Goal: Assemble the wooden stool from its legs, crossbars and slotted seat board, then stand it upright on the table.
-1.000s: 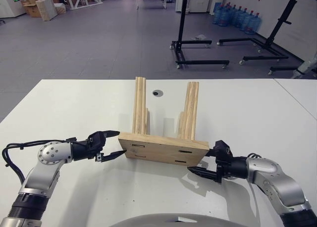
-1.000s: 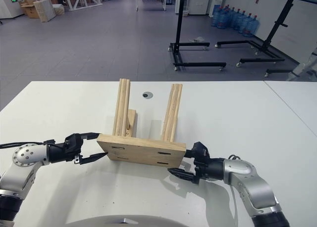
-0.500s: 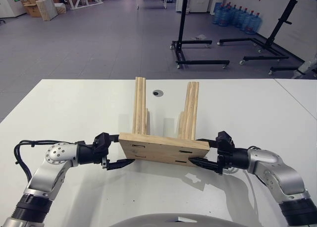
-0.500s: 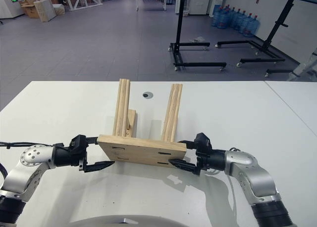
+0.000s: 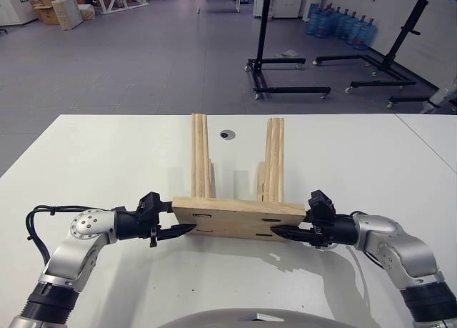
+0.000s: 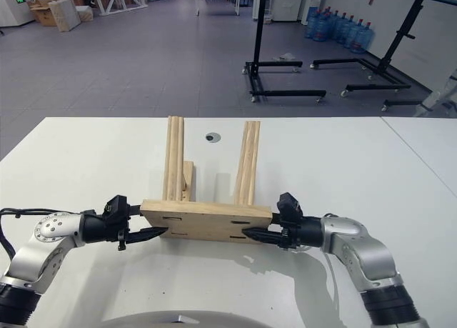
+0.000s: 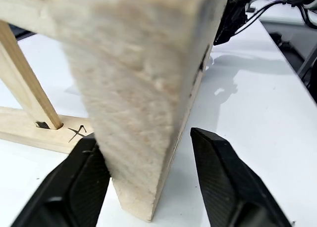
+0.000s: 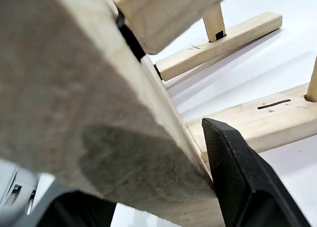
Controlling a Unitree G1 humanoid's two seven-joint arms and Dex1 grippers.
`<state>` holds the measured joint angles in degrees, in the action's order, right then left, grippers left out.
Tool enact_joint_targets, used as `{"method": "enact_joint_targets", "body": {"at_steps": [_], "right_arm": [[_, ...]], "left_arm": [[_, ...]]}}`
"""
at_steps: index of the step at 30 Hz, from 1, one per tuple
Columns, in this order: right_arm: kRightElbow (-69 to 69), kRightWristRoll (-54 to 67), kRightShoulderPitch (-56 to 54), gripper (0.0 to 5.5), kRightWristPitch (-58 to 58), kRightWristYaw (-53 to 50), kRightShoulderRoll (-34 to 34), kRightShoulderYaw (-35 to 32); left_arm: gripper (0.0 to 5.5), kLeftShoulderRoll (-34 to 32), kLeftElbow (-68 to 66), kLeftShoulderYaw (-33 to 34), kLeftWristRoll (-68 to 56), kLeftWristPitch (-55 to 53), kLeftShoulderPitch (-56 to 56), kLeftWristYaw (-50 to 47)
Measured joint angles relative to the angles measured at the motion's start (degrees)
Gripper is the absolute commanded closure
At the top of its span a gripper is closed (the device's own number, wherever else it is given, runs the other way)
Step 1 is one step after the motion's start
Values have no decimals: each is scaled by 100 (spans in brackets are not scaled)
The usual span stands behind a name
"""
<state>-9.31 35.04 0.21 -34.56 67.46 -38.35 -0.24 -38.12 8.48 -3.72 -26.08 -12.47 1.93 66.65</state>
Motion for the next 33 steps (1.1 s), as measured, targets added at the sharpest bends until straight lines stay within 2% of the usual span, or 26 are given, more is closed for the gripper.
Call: {"method": "enact_joint_targets", "body": {"at_steps": [7, 11, 14, 19, 24, 28, 33], "right_arm": [[194, 1516, -1135, 325, -1907, -183, -195, -936], [957, 2251, -2132, 326, -3257, -754, -93, -1313], [1780, 2553, -3092, 328, -4173, -1565, 174, -1686], [2844, 2574, -4237, 341, -5091, -2823, 729, -2335], [4228, 2624, -5316, 356, -5293, -4225, 1147, -2817], [5035, 2673, -5799, 360, -5323, -5123, 1297, -3172], [5399, 2645, -6026, 360, -5380, -6075, 1520, -3748]], "left_arm": [[376, -320, 807, 682, -2052, -2729, -847, -571], [380, -250, 776, 1143, -3309, -4279, -1656, -1605], [380, 191, 211, 1494, -4197, -5158, -2442, -2815], [380, 913, -1097, 2107, -5407, -5607, -3518, -4987], [380, 1354, -1894, 2479, -6088, -5548, -4143, -6888], [380, 1518, -2137, 2572, -6503, -5432, -4176, -7758], [380, 1634, -2300, 2574, -6756, -5269, -4173, -8273]]}}
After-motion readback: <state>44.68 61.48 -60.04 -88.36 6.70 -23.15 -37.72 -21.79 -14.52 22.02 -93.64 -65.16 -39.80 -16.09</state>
